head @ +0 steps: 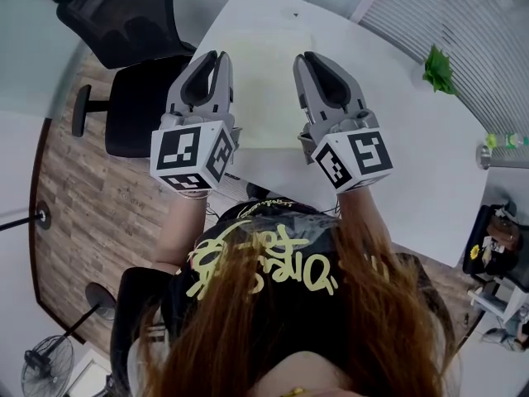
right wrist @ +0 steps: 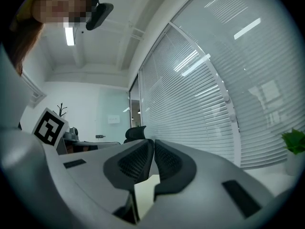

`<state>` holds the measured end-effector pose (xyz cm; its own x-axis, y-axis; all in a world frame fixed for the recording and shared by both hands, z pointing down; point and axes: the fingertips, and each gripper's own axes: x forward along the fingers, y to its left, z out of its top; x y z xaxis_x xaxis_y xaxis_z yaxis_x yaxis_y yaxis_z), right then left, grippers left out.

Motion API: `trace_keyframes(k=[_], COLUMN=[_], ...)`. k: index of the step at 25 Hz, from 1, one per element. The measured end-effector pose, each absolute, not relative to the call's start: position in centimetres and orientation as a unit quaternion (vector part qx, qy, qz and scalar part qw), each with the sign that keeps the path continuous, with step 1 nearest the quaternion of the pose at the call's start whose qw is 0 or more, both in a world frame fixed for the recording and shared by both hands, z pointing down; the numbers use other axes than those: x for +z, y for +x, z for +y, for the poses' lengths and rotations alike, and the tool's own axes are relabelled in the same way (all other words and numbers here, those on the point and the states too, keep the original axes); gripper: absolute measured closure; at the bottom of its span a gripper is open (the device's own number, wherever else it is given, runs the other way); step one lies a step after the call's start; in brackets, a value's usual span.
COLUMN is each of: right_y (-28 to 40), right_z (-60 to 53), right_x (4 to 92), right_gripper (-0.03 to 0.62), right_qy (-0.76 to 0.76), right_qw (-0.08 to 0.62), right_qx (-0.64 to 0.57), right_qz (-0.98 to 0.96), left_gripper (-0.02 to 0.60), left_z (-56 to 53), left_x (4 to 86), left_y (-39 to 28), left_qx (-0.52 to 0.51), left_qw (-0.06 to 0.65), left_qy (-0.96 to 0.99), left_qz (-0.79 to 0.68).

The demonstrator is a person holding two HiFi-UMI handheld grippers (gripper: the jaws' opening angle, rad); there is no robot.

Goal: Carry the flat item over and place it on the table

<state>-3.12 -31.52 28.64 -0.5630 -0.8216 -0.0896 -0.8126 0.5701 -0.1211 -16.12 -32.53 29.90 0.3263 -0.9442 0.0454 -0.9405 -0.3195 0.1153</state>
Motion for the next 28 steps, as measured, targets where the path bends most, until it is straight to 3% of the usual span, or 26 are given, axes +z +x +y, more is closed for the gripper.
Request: trace_keyframes(k=[4,12,28], right_y=[-3.2,-2.8,-2.0], right_z=[-31.4,-31.7,-31.7], right_x=[28.7,28.9,29.8], right_gripper=[0.559,0.591,0.592], right_qy=[-0.466,-0.480,-0.498], right_qw=[0.067,0.066,0.044], right_qx=[-0.034,-0.037,-0.056], right_qz=[0.882,0.874,0.864], left_gripper=[0.586,0.588,0.588], left_z=[-32.5,-32.3,-31.3], left_x=[30.0,30.5,30.5], left_y=[-16.5,-16.4,-16.3], left_qx=[-0.015,-0.011,-0.011], left_qw=[0.060,0.061,0.049], left_qy=[0.807,0.807,0.798], left_qz=[-0.588,-0.587,-0.600])
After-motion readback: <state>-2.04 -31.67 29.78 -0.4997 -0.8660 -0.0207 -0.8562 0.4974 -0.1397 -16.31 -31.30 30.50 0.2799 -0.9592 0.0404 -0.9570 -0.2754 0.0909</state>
